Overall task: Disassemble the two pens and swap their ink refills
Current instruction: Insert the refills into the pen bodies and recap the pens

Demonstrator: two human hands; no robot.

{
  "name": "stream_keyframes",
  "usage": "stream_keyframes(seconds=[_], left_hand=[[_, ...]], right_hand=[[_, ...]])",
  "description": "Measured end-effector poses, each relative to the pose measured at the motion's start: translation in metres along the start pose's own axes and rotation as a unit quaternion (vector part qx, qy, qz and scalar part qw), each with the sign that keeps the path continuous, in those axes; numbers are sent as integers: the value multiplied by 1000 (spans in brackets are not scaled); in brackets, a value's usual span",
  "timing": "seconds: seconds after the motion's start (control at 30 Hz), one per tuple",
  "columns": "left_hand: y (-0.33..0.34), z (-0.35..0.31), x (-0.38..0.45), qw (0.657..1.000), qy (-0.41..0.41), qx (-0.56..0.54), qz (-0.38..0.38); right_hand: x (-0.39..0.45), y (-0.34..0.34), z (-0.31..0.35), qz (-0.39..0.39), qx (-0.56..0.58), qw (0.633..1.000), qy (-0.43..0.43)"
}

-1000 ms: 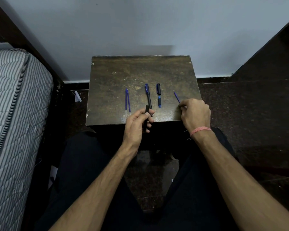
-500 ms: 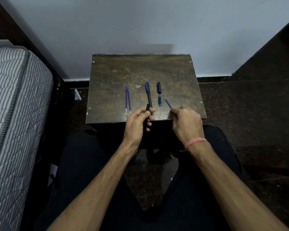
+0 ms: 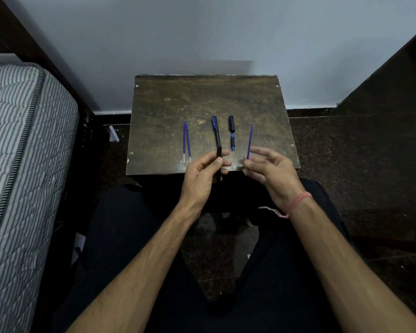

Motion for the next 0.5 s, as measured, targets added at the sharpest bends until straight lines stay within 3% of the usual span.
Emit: stream_keyframes(seconds=[0.2, 0.5], left_hand=[[3, 9, -4, 993, 46, 105, 39], [2, 9, -7, 985, 77, 148, 38]], right_hand=[[4, 11, 9, 67, 167, 982, -65], [3, 16, 4, 65, 119, 985, -108]])
Point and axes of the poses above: each hand's wrist, its own x-axis towards the middle knuckle, its own y-axis out of the palm, z = x × y, the point moved 1 cm from there along x, towards the middle knuckle, and after that the axes turned 8 degrees about -x, right-handed, at the moved point
